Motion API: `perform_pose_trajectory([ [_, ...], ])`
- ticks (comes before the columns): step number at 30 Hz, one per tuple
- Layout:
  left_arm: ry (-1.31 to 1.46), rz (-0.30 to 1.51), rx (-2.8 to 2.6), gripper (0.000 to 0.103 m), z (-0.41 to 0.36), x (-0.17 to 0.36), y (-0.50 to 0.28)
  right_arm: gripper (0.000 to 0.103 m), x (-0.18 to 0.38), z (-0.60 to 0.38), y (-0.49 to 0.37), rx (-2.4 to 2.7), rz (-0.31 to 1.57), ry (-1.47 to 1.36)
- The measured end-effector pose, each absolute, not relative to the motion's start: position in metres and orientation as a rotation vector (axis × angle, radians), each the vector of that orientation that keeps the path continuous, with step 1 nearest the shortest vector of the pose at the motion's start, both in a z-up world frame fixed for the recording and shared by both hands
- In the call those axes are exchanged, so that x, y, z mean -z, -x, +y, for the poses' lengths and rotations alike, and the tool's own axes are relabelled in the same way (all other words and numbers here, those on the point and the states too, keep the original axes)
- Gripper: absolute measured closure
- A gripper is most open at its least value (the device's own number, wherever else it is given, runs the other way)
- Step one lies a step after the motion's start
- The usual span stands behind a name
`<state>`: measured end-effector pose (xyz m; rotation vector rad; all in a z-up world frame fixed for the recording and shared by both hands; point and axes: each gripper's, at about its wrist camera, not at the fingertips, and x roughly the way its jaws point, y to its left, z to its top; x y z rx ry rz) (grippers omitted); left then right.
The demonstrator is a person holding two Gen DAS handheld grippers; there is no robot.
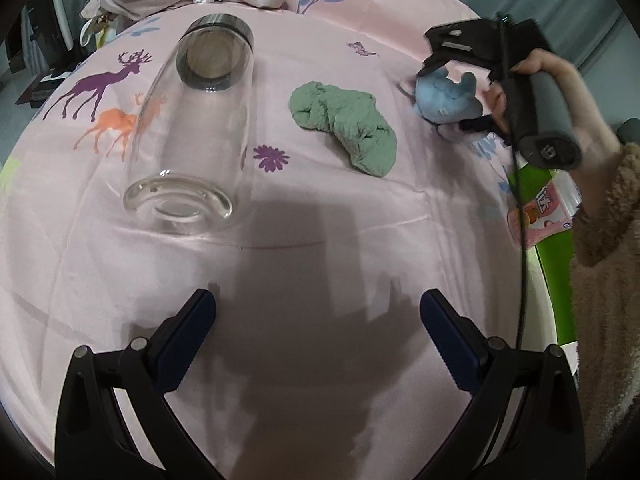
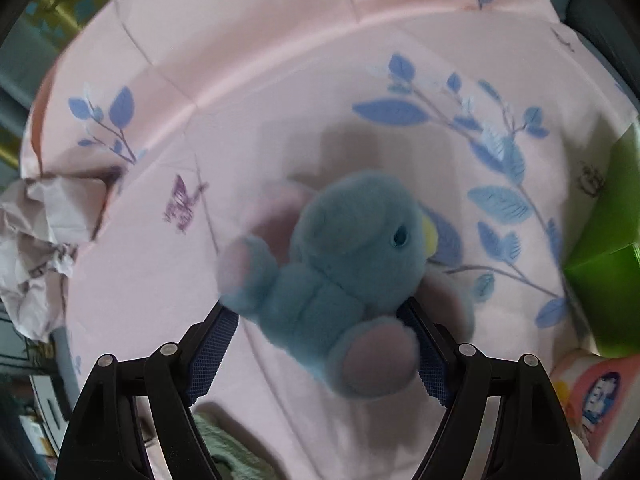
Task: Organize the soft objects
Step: 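Withdraw the right gripper from the box toward the blue plush elephant, then grasp the blue plush elephant with the right gripper and lift it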
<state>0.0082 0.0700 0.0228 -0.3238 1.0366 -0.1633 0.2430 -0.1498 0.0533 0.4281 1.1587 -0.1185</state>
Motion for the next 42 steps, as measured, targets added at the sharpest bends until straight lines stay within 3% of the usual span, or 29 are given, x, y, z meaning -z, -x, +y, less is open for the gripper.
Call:
perform_pose_trajectory([
  [2,0.332,1.038,0.164,0.001,0.069,-0.022,-0.007,0.027,-0.051,-0.148,-0.241,0.109,1.146,-0.413],
  [5,0.335,1.031,0.16,0.001,0.07,-0.023,-0.008,0.04,-0.061,-0.142,-0.233,0.088,1.126,-0.365],
  [6,0.335,1.03,0.159,0.001,0.071,-0.024,-0.008,0.063,-0.065,-0.14,-0.229,0.079,1.126,-0.341],
  [7,0.331,1.03,0.153,0.001,0.071,-0.024,-0.008,0.071,-0.07,-0.138,-0.224,0.046,1.125,-0.322],
  [21,0.313,0.983,0.133,0.001,0.074,-0.051,0.019,0.076,-0.109,-0.13,-0.088,-0.216,1.102,-0.194],
  [30,0.33,0.981,0.152,0.001,0.075,-0.062,0.039,0.078,-0.072,-0.125,-0.01,-0.329,1.182,-0.178],
  [42,0.321,0.994,0.214,0.001,0.061,-0.07,0.049,0.079,-0.074,-0.146,0.038,-0.381,1.173,-0.26],
])
